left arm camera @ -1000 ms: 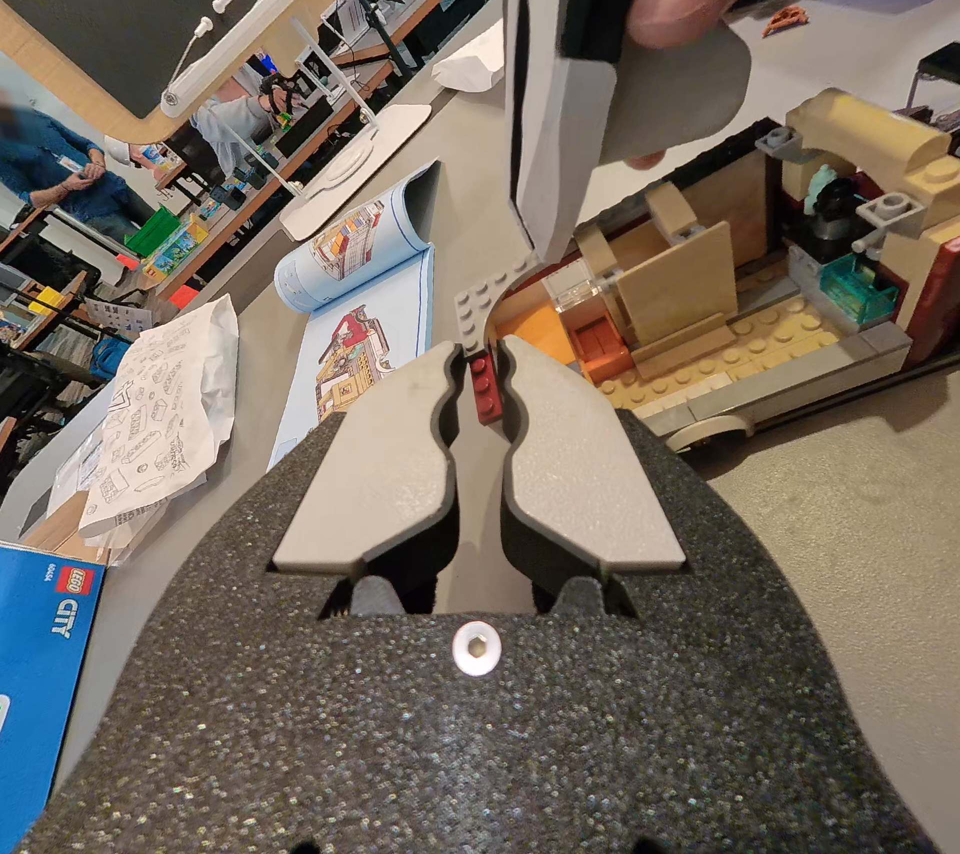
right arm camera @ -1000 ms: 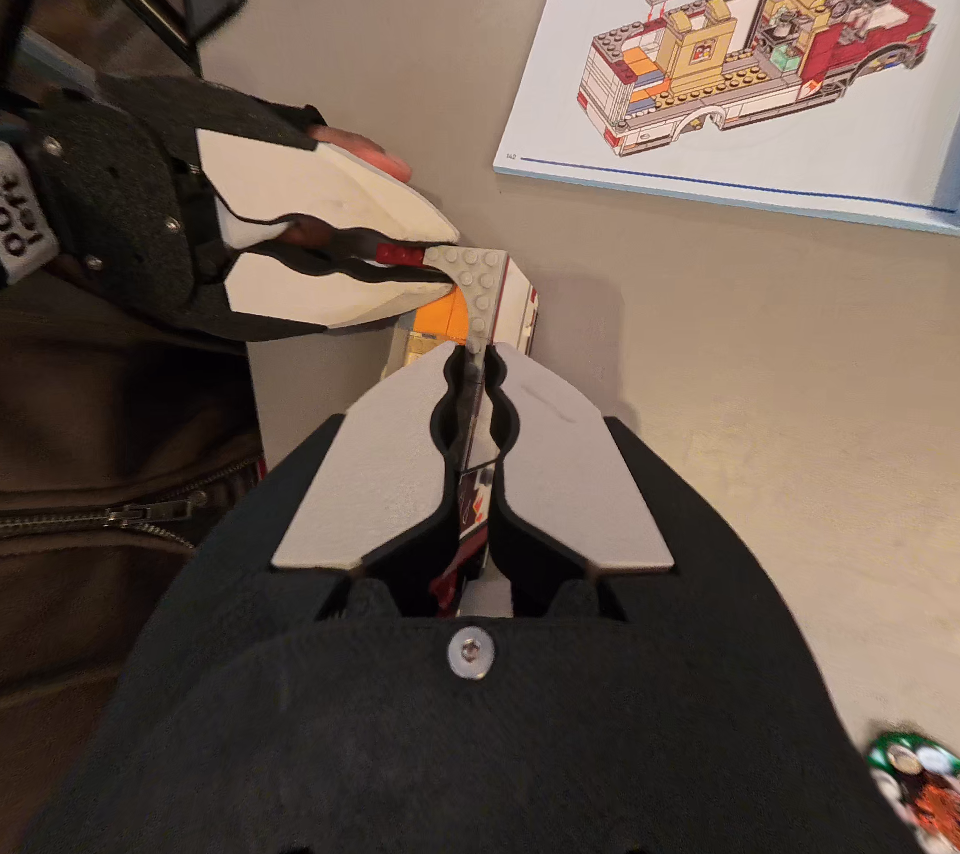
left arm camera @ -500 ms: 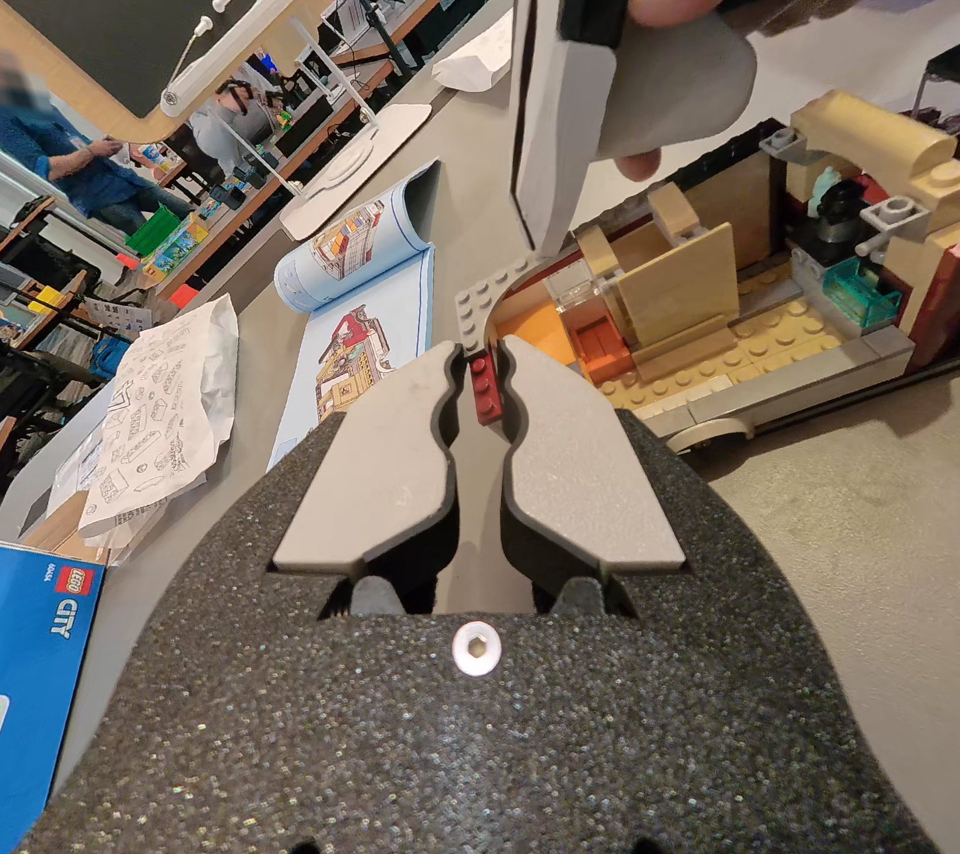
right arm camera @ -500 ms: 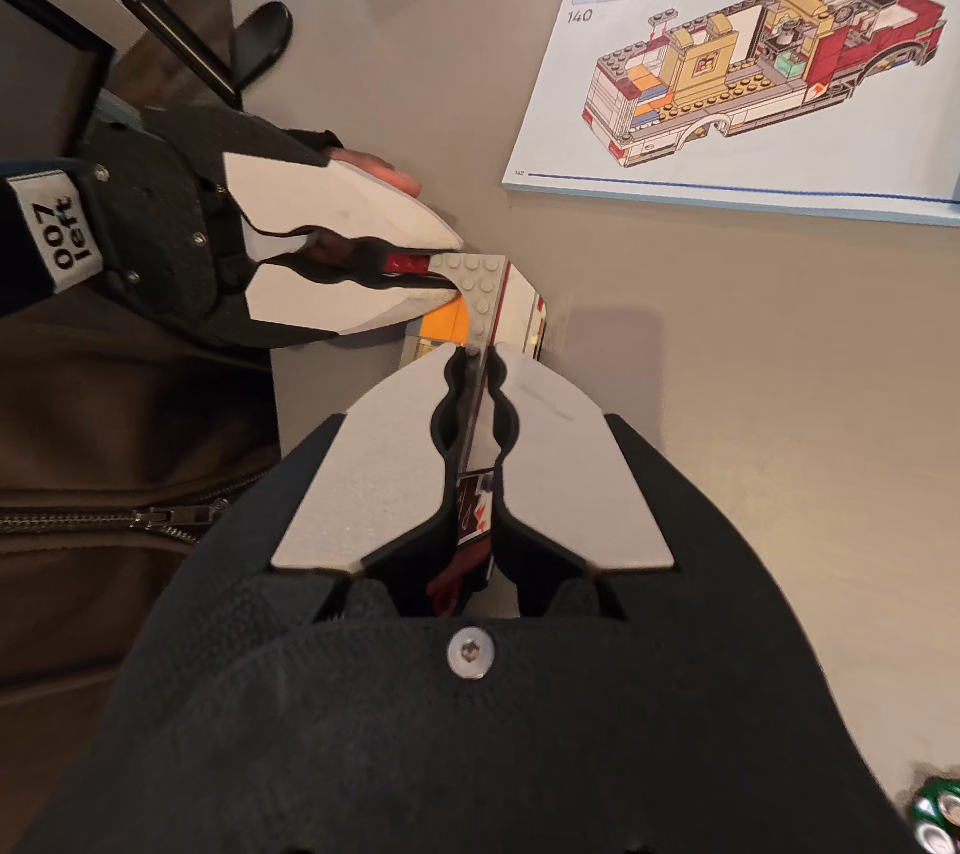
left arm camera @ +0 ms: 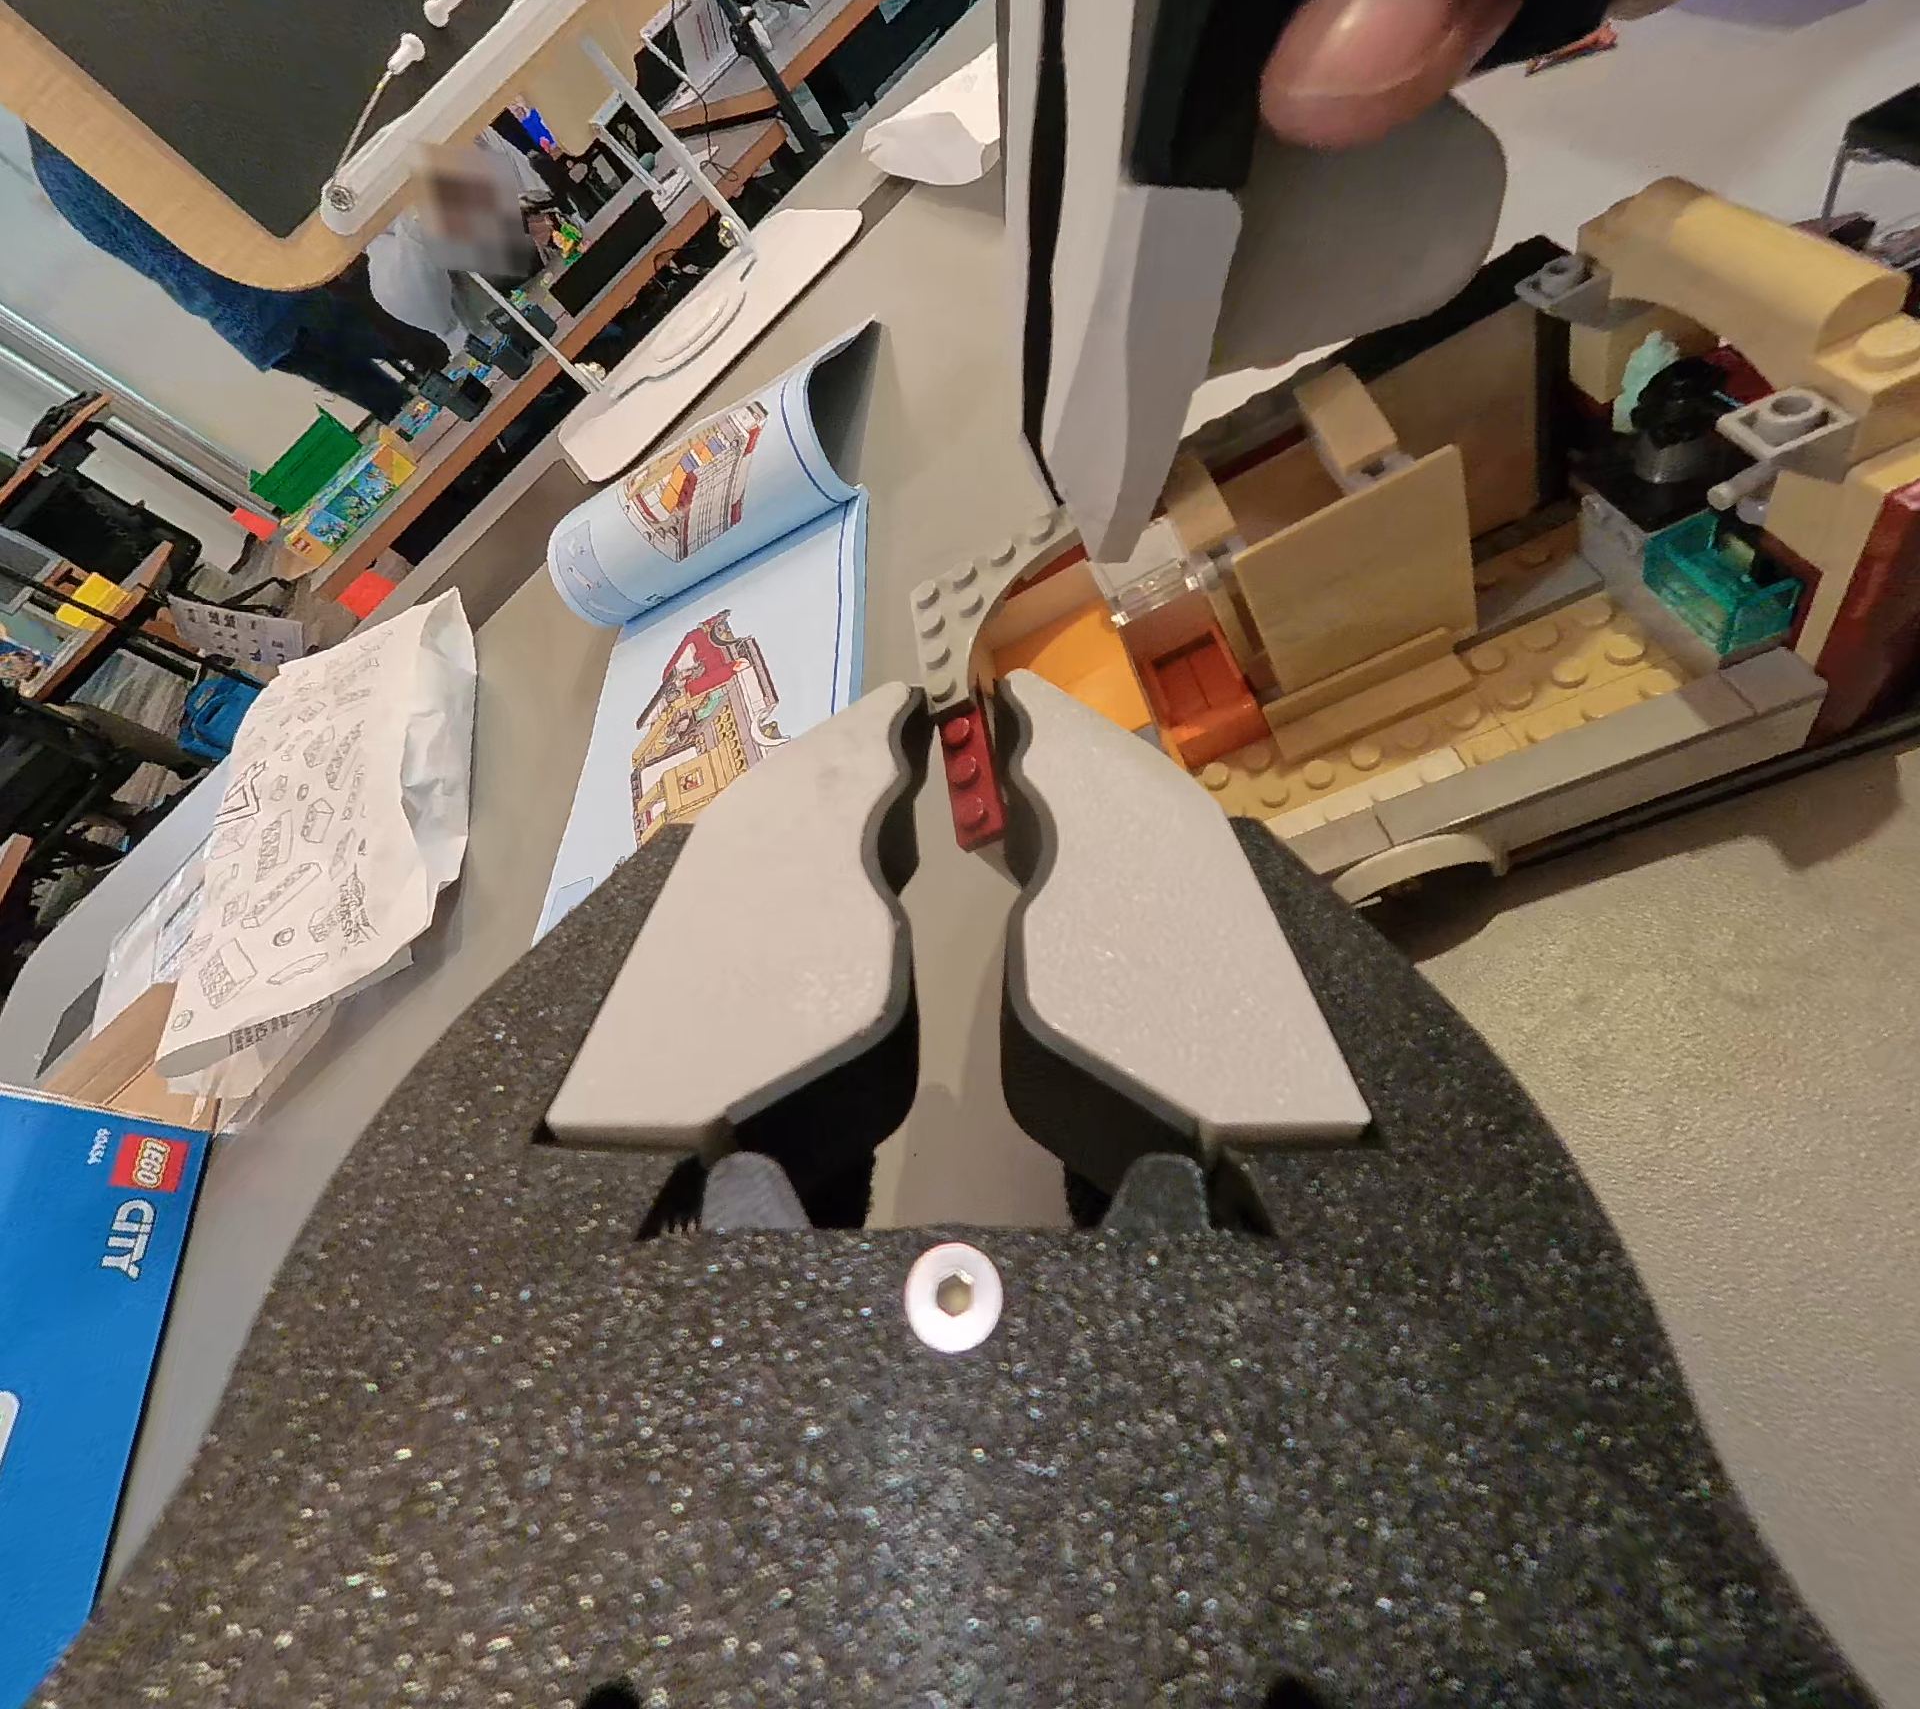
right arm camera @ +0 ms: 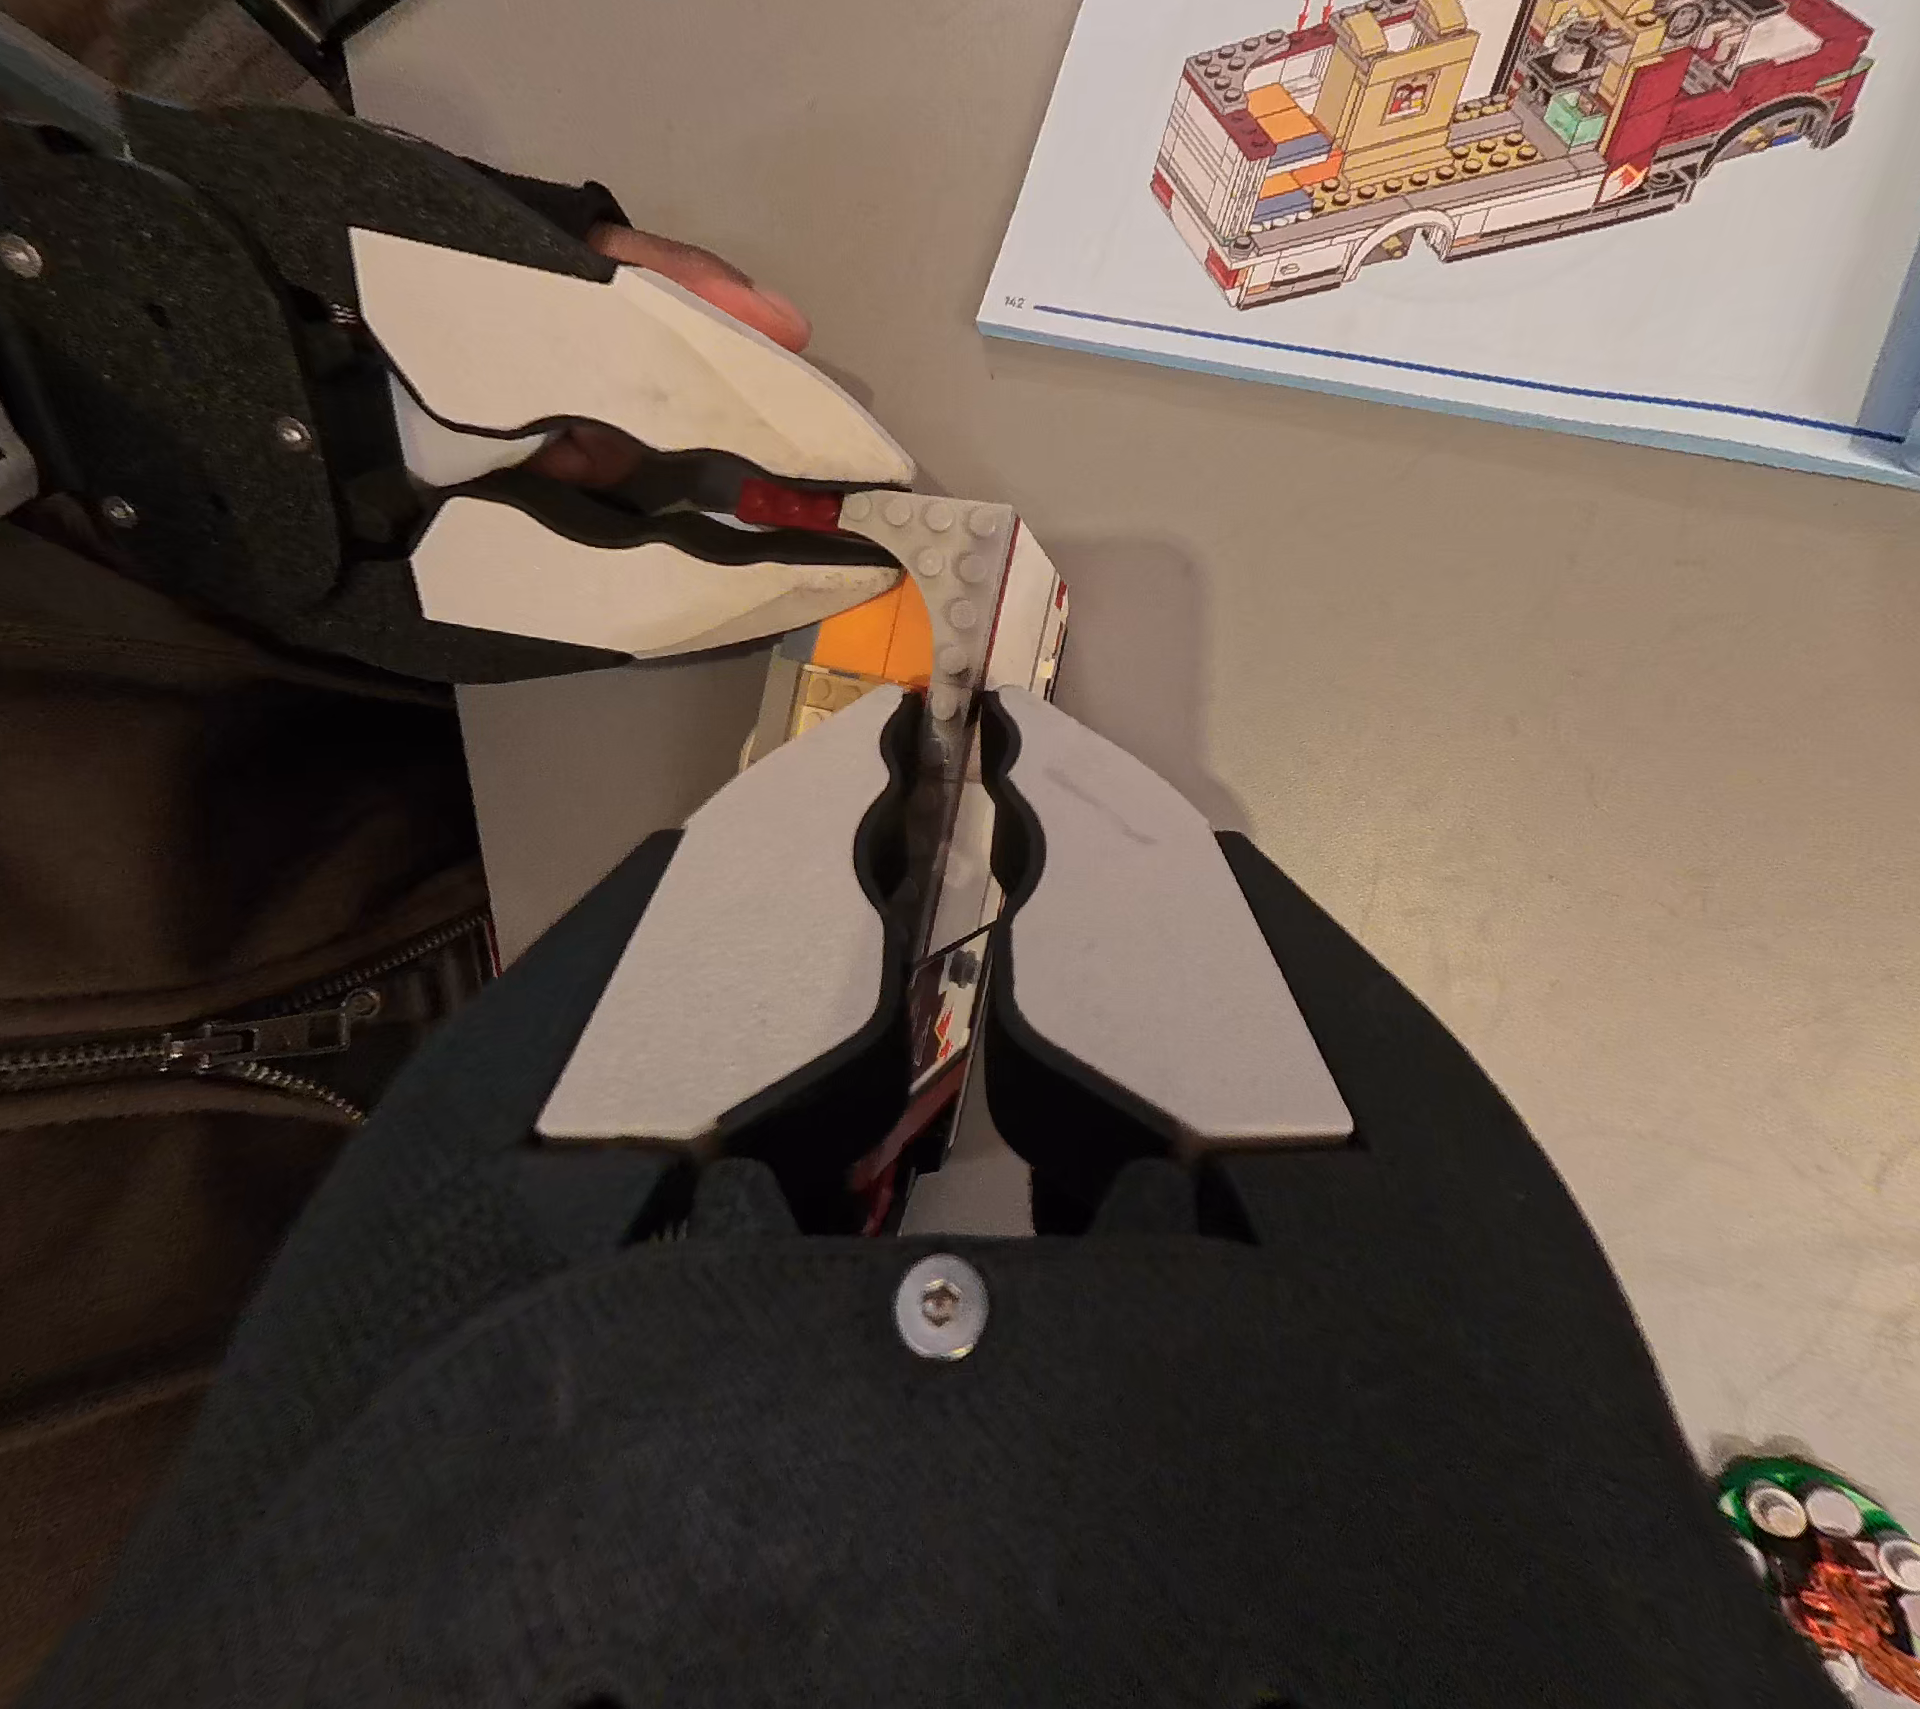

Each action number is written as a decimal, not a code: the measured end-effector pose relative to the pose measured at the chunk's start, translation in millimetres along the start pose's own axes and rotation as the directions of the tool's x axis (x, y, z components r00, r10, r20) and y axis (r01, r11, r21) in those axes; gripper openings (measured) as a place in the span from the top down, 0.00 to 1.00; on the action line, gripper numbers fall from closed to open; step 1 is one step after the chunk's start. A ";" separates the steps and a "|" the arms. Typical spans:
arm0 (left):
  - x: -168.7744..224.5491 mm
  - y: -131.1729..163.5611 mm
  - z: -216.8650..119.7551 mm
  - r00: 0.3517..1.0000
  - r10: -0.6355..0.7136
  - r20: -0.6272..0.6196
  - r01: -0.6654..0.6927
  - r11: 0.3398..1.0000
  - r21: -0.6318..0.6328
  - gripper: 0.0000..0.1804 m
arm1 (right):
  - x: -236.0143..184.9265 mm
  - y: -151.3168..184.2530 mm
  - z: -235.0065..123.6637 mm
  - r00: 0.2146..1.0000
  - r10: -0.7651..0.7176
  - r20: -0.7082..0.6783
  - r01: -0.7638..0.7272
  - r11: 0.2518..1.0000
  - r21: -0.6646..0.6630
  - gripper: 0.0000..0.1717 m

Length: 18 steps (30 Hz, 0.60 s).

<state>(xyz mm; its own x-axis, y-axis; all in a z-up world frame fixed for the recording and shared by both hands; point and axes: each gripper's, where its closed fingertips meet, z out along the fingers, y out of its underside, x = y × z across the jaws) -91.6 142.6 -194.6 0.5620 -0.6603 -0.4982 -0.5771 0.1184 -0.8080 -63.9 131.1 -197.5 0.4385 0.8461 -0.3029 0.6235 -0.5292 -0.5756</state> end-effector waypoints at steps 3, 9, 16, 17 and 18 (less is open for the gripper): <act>0.2 -0.2 0.3 1.000 0.002 0.001 -0.002 1.000 0.001 0.93 | 1.5 -0.9 -0.5 1.000 0.011 0.013 -0.012 1.000 0.020 0.94; 0.6 -0.6 0.7 1.000 0.004 0.000 -0.004 1.000 0.003 0.93 | 0.7 -1.4 -1.3 0.991 0.068 0.116 -0.076 0.994 0.074 0.94; 1.0 -0.8 1.4 1.000 0.005 -0.004 -0.005 1.000 0.004 0.94 | -0.9 -11.2 -18.1 0.971 0.101 0.218 -0.141 0.974 0.177 0.95; 1.0 -0.8 1.5 1.000 0.005 -0.004 -0.005 1.000 0.004 0.94 | 2.3 -9.3 -19.2 0.977 0.097 0.190 -0.131 0.976 0.176 0.95; 0.9 -0.9 1.7 1.000 0.005 -0.004 -0.005 1.000 0.004 0.94 | 10.6 -5.4 -19.7 0.987 0.098 0.128 -0.119 0.979 0.166 0.95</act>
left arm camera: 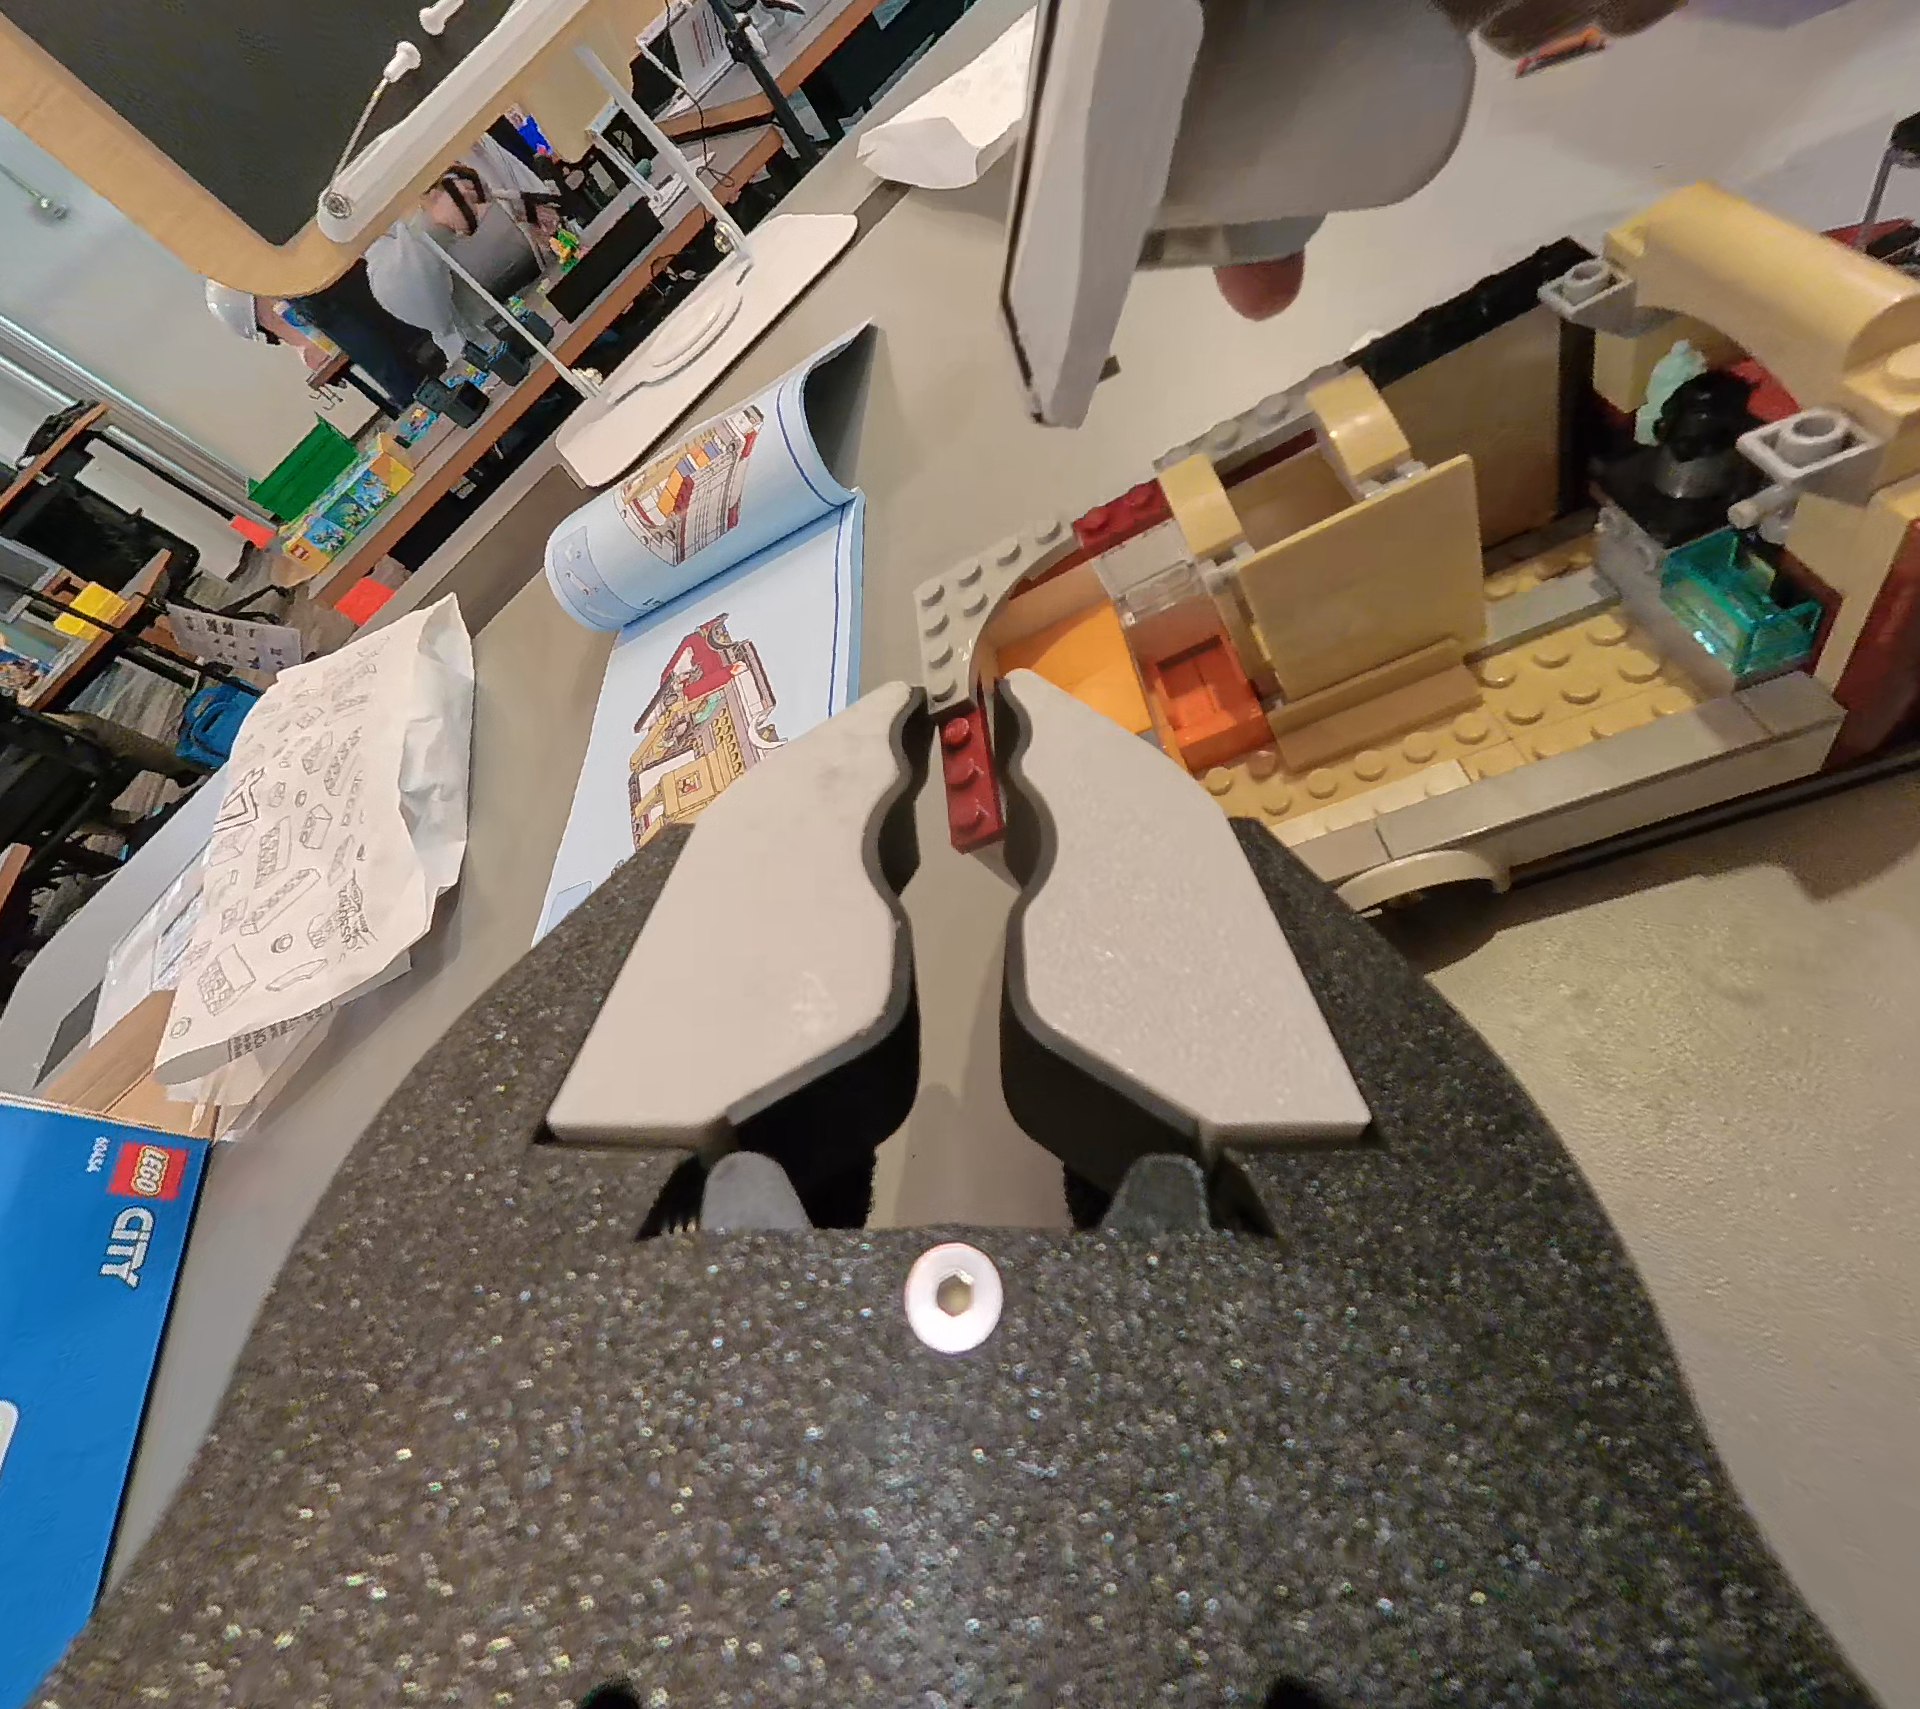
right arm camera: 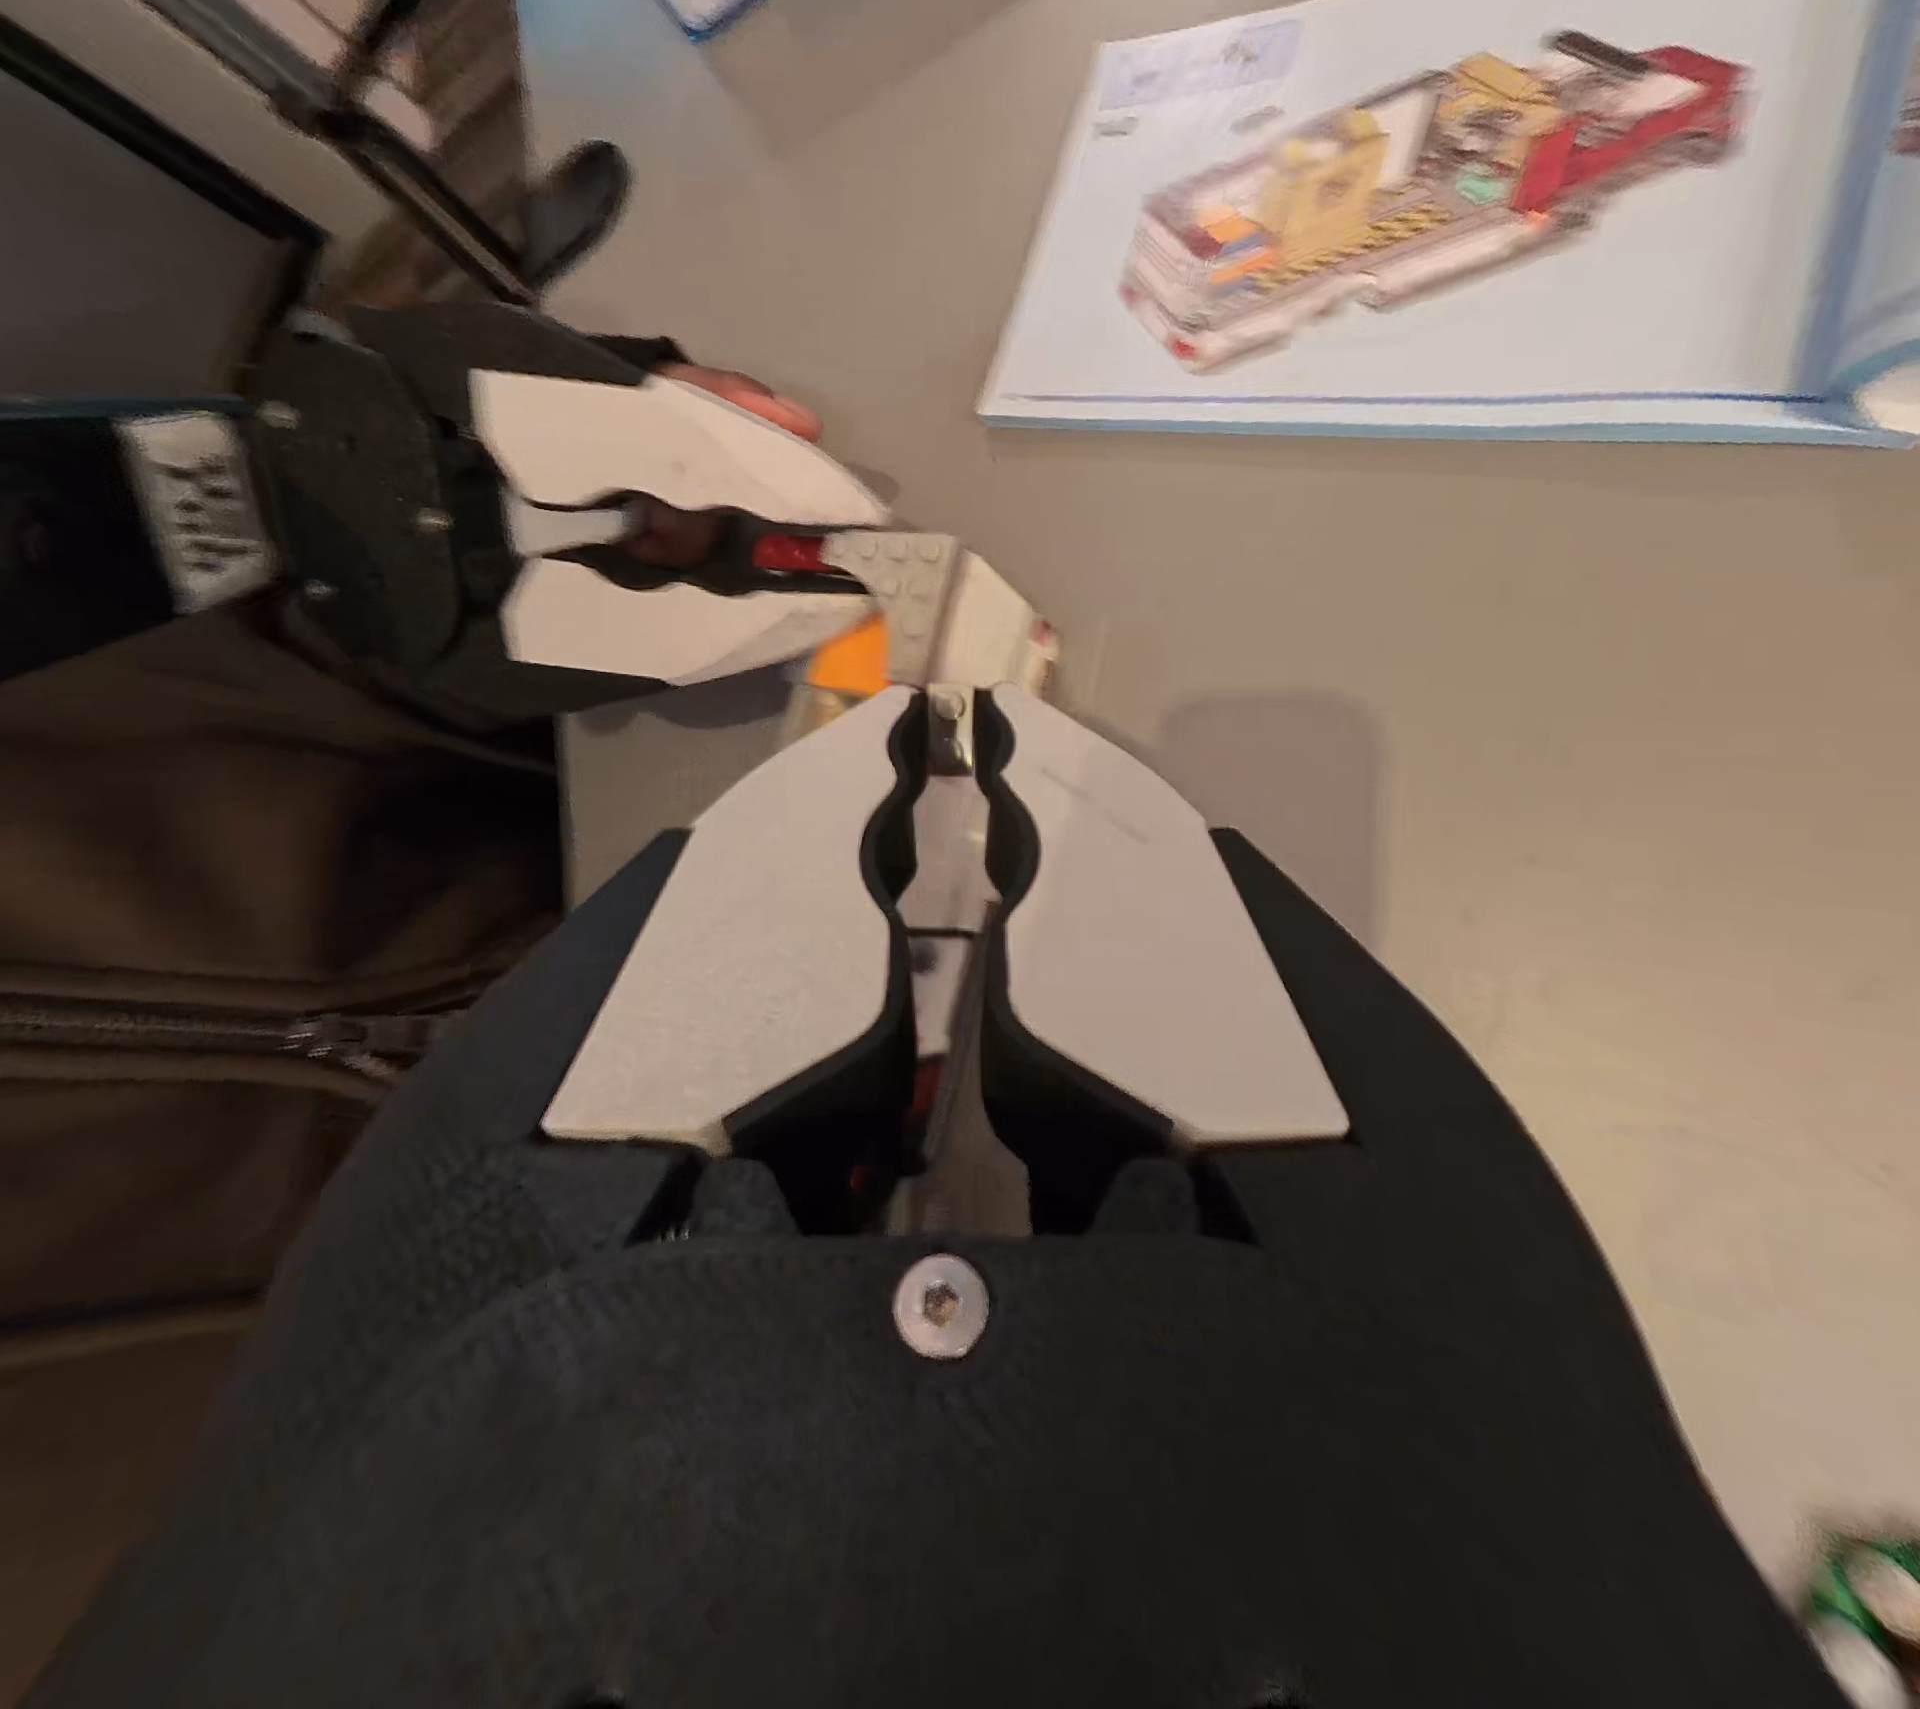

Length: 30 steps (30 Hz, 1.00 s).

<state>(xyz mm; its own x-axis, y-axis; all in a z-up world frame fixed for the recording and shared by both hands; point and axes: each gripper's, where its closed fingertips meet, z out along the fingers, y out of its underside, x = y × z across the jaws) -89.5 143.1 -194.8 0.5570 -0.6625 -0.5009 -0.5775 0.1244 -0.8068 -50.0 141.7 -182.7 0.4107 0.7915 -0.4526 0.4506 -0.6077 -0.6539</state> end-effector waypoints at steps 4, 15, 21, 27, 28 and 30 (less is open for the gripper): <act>0.0 -0.1 0.5 1.000 0.001 0.001 -0.001 1.000 0.000 0.94 | 61.7 33.9 -8.8 0.937 -0.067 -0.344 0.005 0.984 -0.179 0.95; 0.8 -0.2 0.9 1.000 0.009 -0.001 -0.009 1.000 0.003 0.94 | 83.9 51.9 -5.8 0.890 -0.127 -0.437 0.015 0.968 -0.251 0.84; 7.0 -9.3 -8.0 0.993 -0.034 -0.112 0.043 0.996 0.080 0.79 | 82.2 35.3 -8.0 0.881 -0.163 -0.445 0.080 0.977 -0.199 0.82; -6.3 -33.1 -37.4 0.899 -0.251 -0.358 0.342 0.913 0.221 0.66 | 85.6 9.2 -5.7 0.863 -0.199 -0.465 0.161 0.980 -0.120 0.82; -15.2 -34.8 -41.8 0.886 -0.280 -0.370 0.381 0.894 0.235 0.65 | 85.7 2.9 -4.4 0.860 -0.209 -0.466 0.184 0.978 -0.099 0.82; -38.5 -29.9 -44.5 0.885 -0.314 -0.345 0.406 0.882 0.239 0.64 | 87.1 -9.9 -0.8 0.853 -0.228 -0.470 0.227 0.972 -0.059 0.81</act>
